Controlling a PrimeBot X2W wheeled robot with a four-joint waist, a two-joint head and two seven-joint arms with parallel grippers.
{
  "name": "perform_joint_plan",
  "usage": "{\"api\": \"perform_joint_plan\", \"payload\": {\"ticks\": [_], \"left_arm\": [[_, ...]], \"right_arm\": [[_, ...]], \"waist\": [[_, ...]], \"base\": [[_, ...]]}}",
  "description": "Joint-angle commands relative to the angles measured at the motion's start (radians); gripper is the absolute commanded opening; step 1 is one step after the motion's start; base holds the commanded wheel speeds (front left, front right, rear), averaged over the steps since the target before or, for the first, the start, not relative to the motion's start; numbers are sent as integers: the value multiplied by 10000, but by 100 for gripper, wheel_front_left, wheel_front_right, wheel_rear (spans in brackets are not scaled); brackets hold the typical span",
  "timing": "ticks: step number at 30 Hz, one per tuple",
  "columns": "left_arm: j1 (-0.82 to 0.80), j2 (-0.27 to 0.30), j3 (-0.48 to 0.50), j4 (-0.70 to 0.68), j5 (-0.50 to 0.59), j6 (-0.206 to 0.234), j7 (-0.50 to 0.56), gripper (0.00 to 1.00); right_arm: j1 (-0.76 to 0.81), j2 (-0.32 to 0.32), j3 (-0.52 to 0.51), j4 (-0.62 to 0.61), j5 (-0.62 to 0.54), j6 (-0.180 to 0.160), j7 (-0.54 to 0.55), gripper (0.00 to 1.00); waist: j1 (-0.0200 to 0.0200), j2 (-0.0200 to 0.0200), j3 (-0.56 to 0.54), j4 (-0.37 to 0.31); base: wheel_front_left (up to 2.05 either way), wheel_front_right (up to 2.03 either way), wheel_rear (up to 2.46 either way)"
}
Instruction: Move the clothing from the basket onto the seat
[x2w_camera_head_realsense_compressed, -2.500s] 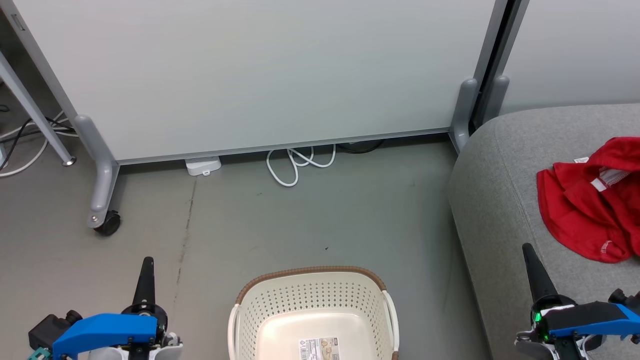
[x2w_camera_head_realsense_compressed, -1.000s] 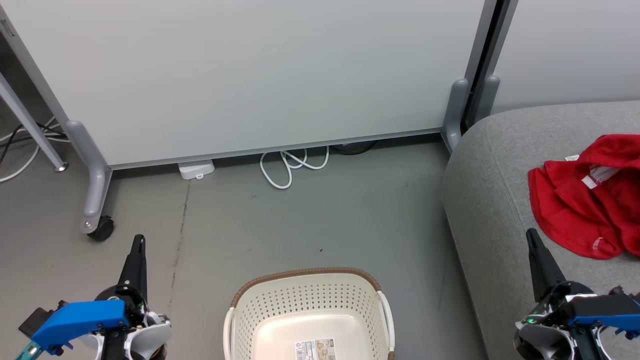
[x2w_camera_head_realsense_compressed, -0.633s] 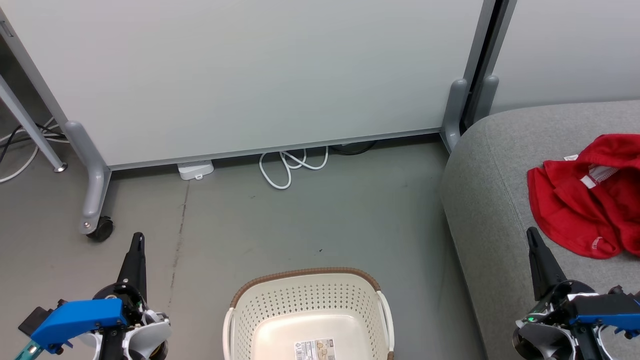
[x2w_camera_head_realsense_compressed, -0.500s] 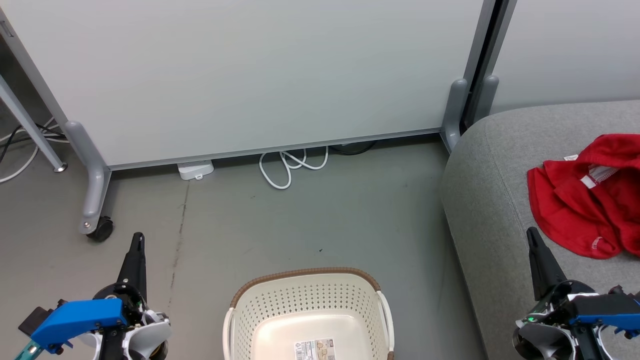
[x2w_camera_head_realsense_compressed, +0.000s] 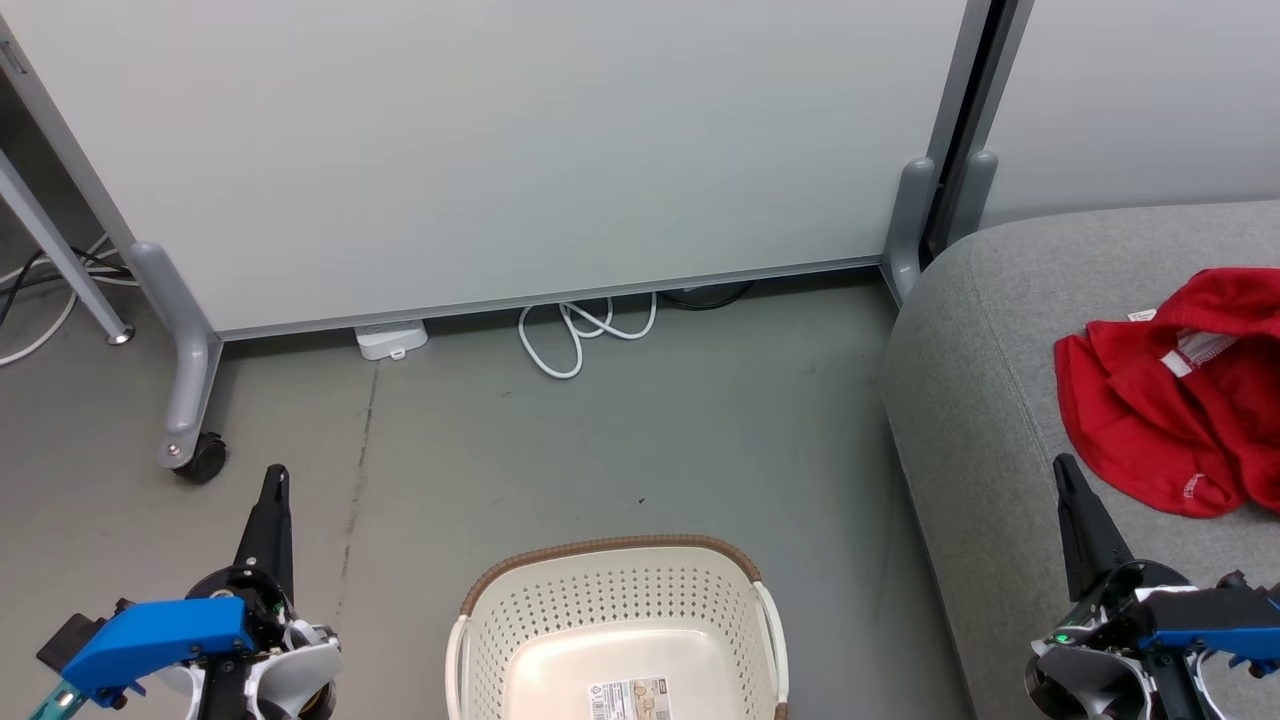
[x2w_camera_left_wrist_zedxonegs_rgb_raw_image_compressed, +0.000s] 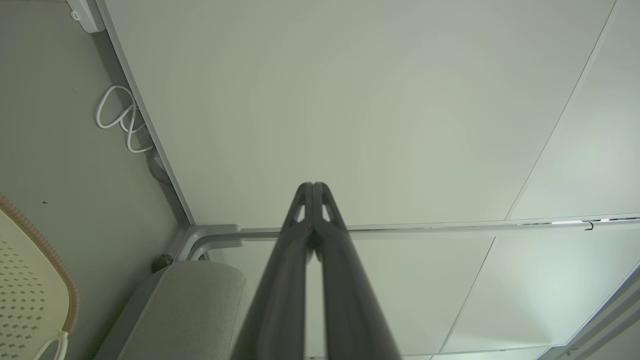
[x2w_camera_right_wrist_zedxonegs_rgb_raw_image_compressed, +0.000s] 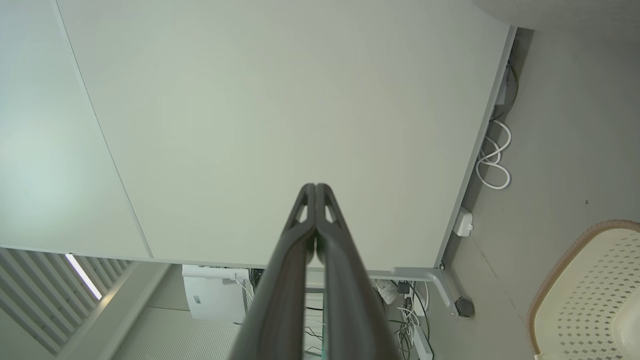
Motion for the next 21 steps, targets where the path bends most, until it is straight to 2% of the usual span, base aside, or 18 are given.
{"api": "perform_joint_plan", "payload": {"ticks": [1,21], "left_arm": [[-92,-9,27,-34,-20,-92,38,0],[-92,-9,25,-35,-21,-92,37,0]], "right_arm": [[-98,-55,-13,-32,28,7,31,0],[-98,-54,-12,-32,28,7,30,0]], "waist": [[1,0,0,1],[1,0,0,1]], "base": [[0,0,0],[0,0,0]]}}
